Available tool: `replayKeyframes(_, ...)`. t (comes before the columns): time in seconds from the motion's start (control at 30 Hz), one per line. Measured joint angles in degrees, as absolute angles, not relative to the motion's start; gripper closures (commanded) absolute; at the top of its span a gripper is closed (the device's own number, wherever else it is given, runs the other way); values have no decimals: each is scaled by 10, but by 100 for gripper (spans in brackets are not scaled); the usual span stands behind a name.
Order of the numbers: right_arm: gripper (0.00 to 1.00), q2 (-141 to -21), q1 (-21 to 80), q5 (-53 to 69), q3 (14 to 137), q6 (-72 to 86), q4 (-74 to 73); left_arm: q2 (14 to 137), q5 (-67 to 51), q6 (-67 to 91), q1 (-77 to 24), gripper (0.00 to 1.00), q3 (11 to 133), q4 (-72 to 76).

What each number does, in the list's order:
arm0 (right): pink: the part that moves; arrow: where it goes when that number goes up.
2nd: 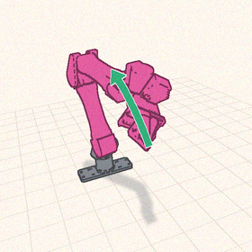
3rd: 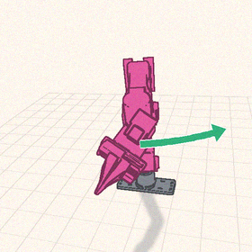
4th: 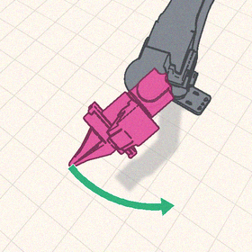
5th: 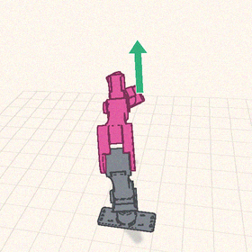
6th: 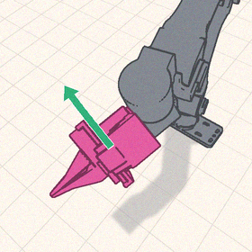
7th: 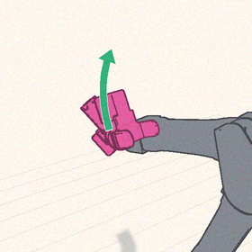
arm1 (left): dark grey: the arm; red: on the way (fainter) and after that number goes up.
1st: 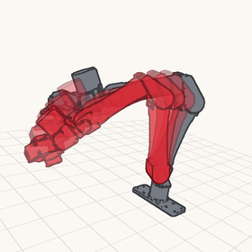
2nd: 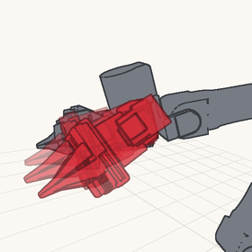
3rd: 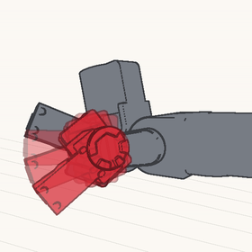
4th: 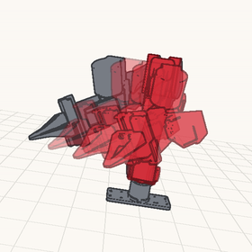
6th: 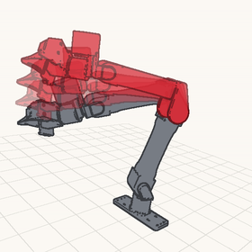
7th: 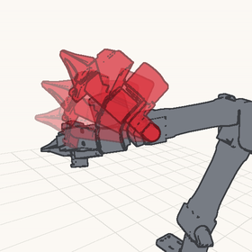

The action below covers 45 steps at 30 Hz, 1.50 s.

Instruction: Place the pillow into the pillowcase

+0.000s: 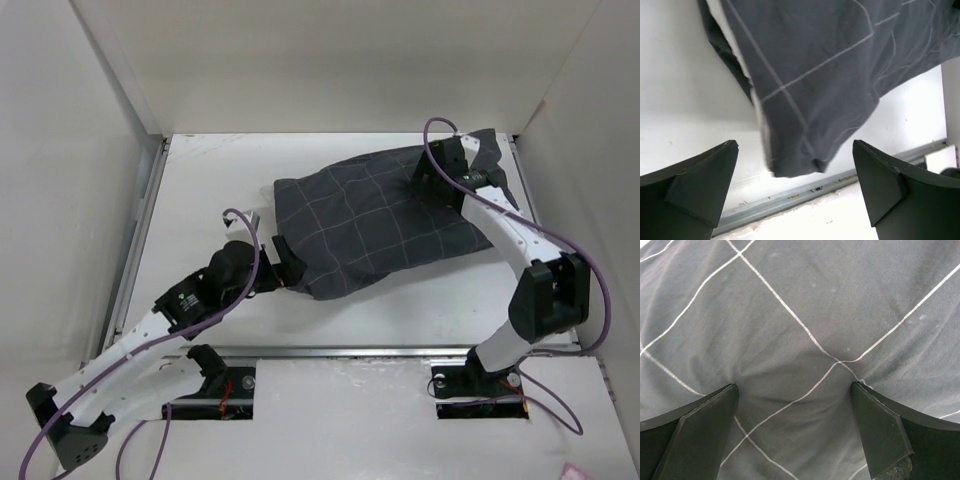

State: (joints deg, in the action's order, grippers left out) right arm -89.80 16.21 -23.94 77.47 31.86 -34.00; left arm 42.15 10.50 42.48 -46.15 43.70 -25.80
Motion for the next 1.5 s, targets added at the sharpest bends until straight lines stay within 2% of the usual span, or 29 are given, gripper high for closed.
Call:
replayKeyframes(0.17, 1, -943, 149, -257, 801, 304, -317, 422, 172, 408, -461, 0, 459, -250)
replayKeyframes(0.33, 1, -971, 102, -247, 840, 263, -286, 487, 232, 389, -456, 0, 521, -219)
replayKeyframes(0.47, 1, -969, 74, -237, 852, 193, -240, 571, 234, 361, -436, 0, 561, -177)
replayKeyframes(0.6, 1, -906, 87, -200, 839, 140, -232, 647, 194, 337, -380, 0, 569, -143)
replayKeyframes(0.73, 1, -773, 196, -165, 797, 106, -232, 717, 147, 319, -283, 0, 585, -112)
replayKeyframes(0.83, 1, -731, 319, -147, 802, 92, -234, 750, 116, 309, -217, 0, 596, -86)
replayKeyframes(0.97, 1, -781, 437, -164, 833, 95, -254, 781, 52, 296, -155, 0, 603, -18)
replayKeyframes(1.17, 1, -898, 461, -183, 812, 151, -302, 903, -48, 253, -167, 0, 687, 71)
replayKeyframes(1.23, 1, -916, 458, -189, 791, 172, -318, 951, -62, 238, -182, 5, 718, 82)
replayKeyframes(1.3, 1, -922, 458, -206, 779, 196, -326, 995, -75, 223, -199, 18, 743, 85)
replayKeyframes(1.33, 1, -922, 458, -216, 776, 208, -331, 1013, -81, 218, -206, 27, 750, 86)
replayKeyframes(1.37, 1, -922, 458, -229, 774, 221, -336, 1027, -88, 214, -213, 45, 750, 86)
replayKeyframes(1.47, 1, -922, 456, -264, 771, 258, -349, 1044, -105, 211, -228, 72, 736, 88)
replayKeyframes(1.5, 1, -922, 451, -271, 768, 270, -354, 1042, -110, 212, -230, 93, 722, 96)
